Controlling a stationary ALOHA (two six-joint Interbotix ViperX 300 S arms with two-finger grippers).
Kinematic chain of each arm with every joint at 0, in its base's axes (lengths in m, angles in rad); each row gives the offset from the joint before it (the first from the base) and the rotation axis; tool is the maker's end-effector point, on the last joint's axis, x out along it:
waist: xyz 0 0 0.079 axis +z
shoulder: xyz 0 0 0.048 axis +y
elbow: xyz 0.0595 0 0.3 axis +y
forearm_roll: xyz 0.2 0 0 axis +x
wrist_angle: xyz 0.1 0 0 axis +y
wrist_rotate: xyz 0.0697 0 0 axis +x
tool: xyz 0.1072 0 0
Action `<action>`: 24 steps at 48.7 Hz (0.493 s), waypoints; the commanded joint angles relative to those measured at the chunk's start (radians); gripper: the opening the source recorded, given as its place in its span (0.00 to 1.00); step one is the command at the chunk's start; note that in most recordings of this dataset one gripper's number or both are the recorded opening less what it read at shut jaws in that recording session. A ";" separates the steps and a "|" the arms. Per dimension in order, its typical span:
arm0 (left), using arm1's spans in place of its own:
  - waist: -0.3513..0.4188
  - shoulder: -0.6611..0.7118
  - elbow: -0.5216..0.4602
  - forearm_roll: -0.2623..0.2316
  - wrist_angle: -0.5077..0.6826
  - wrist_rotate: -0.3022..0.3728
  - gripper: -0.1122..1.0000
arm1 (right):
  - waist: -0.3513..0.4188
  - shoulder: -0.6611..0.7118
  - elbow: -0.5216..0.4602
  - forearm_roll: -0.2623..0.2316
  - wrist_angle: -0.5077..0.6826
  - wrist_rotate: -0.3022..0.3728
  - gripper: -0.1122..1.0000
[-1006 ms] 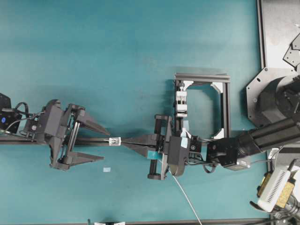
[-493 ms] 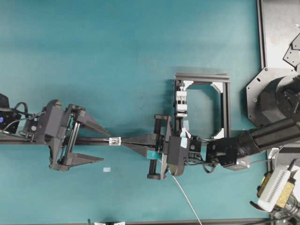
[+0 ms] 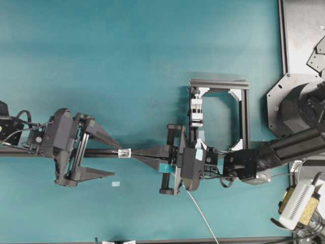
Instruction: Insert the wire into the hole on the right side and pull it with the left arm.
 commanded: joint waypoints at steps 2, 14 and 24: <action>-0.003 -0.006 -0.018 0.003 -0.003 -0.003 0.61 | -0.003 -0.015 -0.012 -0.002 -0.005 0.000 0.12; 0.003 -0.008 -0.020 0.002 -0.003 -0.005 0.61 | -0.003 -0.015 -0.012 -0.003 -0.003 0.000 0.12; 0.003 -0.009 -0.020 0.002 0.000 -0.005 0.41 | -0.003 -0.015 -0.012 -0.003 -0.005 0.000 0.12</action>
